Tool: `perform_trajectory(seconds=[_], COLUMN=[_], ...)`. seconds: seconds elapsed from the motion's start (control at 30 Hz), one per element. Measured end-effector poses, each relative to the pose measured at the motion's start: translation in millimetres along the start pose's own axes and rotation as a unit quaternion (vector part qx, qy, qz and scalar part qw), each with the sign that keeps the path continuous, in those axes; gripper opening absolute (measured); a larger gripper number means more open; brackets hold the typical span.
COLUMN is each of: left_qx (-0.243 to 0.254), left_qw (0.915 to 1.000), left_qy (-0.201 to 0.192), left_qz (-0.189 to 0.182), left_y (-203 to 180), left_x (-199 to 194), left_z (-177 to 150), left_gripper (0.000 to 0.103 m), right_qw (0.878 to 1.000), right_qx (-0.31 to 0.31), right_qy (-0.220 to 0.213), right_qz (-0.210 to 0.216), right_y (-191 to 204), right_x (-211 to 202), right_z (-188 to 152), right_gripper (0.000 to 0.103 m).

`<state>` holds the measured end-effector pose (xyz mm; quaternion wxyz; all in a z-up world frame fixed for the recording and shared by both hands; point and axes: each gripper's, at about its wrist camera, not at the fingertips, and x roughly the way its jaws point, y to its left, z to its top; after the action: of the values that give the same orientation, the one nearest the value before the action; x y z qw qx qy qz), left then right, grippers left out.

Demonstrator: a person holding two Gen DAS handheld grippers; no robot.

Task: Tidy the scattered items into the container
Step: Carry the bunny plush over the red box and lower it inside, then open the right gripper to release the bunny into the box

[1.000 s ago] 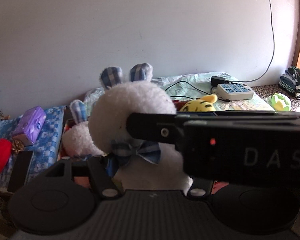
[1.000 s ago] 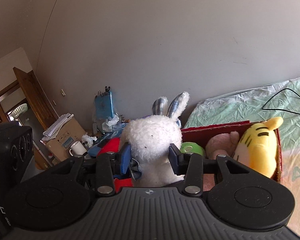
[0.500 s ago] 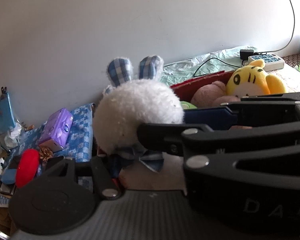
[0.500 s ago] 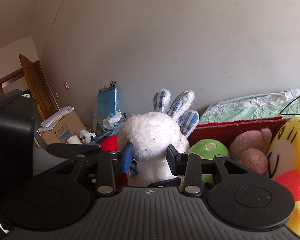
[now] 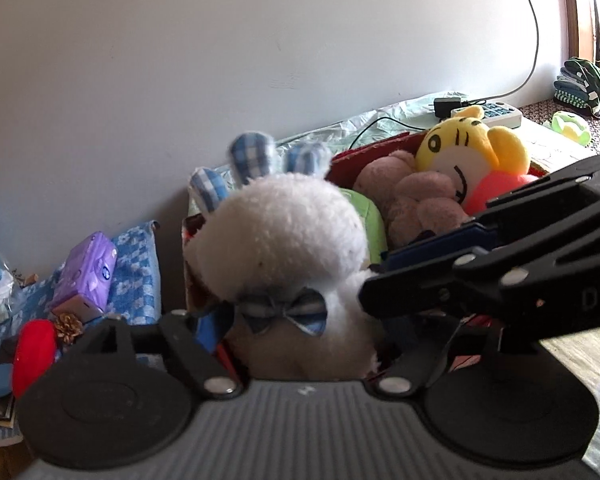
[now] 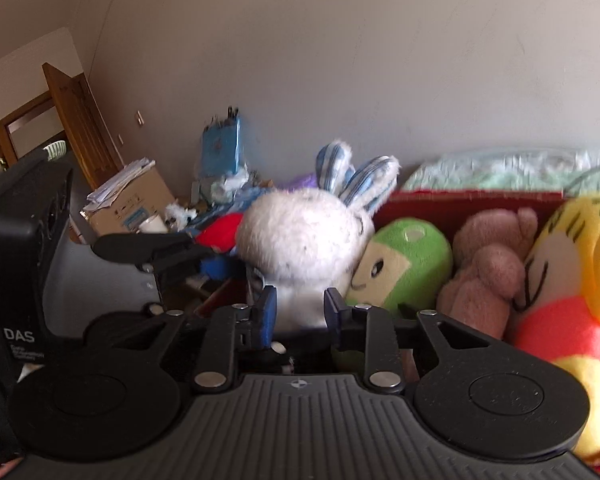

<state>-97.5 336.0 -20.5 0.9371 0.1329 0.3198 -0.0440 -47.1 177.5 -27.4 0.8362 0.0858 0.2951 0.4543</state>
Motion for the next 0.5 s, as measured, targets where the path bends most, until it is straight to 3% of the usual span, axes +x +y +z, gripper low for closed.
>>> perform_trajectory(seconds=[0.27,0.5], left_qx=[-0.046,-0.074], left_qw=[0.9986,0.9963], left_qy=[-0.015,0.007], left_qz=[-0.022,-0.043], left_y=[11,8], left_x=[-12,2], left_z=[1,-4], left_gripper=[0.089,0.079], right_qw=[0.993,0.993], right_qx=[0.111,0.115], right_qy=[-0.032,-0.014], right_qz=[-0.006,-0.006], right_y=[-30,-26], right_x=[-5,7], right_z=[10,6], right_gripper=[0.035,0.034])
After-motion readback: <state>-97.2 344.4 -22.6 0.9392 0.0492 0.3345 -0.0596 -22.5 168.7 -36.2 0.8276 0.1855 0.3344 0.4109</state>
